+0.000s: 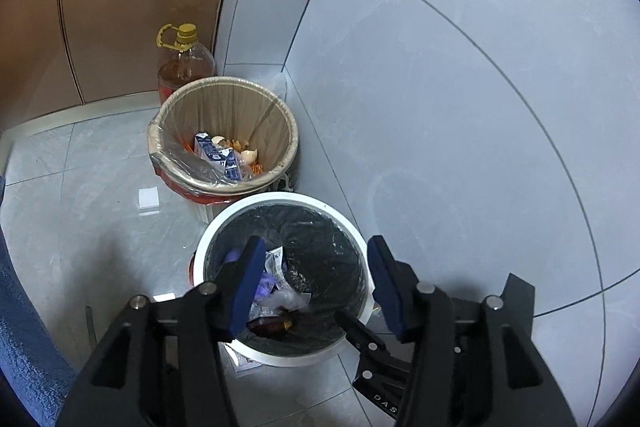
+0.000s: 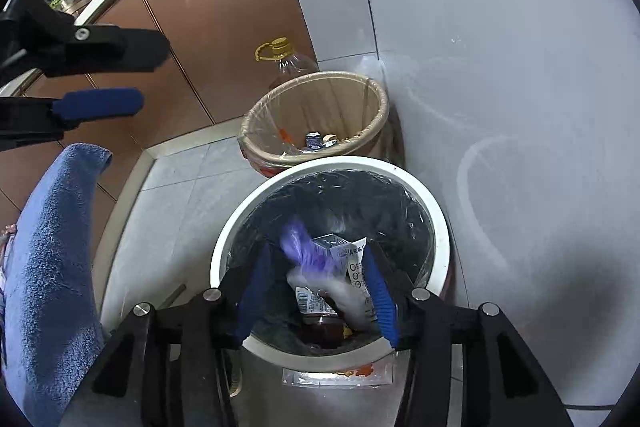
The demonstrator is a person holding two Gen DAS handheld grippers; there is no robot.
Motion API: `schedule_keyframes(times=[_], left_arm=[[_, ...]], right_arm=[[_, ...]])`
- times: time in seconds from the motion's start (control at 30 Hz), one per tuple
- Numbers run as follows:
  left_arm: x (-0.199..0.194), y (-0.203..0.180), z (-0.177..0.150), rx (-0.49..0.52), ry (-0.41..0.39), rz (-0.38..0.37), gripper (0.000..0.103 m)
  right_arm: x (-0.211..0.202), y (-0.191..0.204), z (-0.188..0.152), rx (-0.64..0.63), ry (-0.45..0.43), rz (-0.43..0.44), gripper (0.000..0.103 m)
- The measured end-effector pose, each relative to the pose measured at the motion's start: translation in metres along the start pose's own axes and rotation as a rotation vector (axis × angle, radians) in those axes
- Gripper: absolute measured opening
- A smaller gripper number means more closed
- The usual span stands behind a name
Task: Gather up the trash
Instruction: 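Carry both items over the black-lined bin and open both grippers, then move both open grippers back over the table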
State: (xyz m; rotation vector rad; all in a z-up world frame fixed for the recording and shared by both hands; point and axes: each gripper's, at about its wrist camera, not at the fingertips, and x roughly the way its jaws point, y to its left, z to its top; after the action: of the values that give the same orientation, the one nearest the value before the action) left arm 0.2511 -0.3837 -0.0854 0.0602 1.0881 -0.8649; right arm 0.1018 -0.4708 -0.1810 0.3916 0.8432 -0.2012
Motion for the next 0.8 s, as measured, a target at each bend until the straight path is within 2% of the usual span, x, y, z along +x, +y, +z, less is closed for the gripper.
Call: schedule_keyframes(times=[0.27, 0.4, 0.53, 0.7, 0.77, 0.8], left_arm=[[-0.063, 0.01, -0.013, -0.017, -0.135, 0.034, 0.051], [-0.114, 0.012, -0.029, -0.013, -0.236, 0.076, 0.051], [-0.168, 0.009, -0.047, 0.007, -0.345, 0.128, 0.051], [-0.222, 0.01, -0.071, -0.003, -0.433, 0.171, 0.051], [-0.241, 0.012, -0.083, -0.009, -0.452, 0.195, 0.066], [-0.251, 0.014, -0.09, -0.016, -0.468, 0.212, 0.068]], right_arm=[[-0.02, 0.023, 0.007, -0.012, -0.05, 0.028, 0.052], [-0.046, 0.046, 0.013, -0.047, -0.106, 0.05, 0.059], [-0.078, 0.07, 0.016, -0.083, -0.163, 0.072, 0.06], [-0.117, 0.099, 0.017, -0.144, -0.217, 0.09, 0.064], [-0.133, 0.109, 0.016, -0.16, -0.24, 0.095, 0.068], [-0.137, 0.111, 0.016, -0.166, -0.248, 0.096, 0.071]])
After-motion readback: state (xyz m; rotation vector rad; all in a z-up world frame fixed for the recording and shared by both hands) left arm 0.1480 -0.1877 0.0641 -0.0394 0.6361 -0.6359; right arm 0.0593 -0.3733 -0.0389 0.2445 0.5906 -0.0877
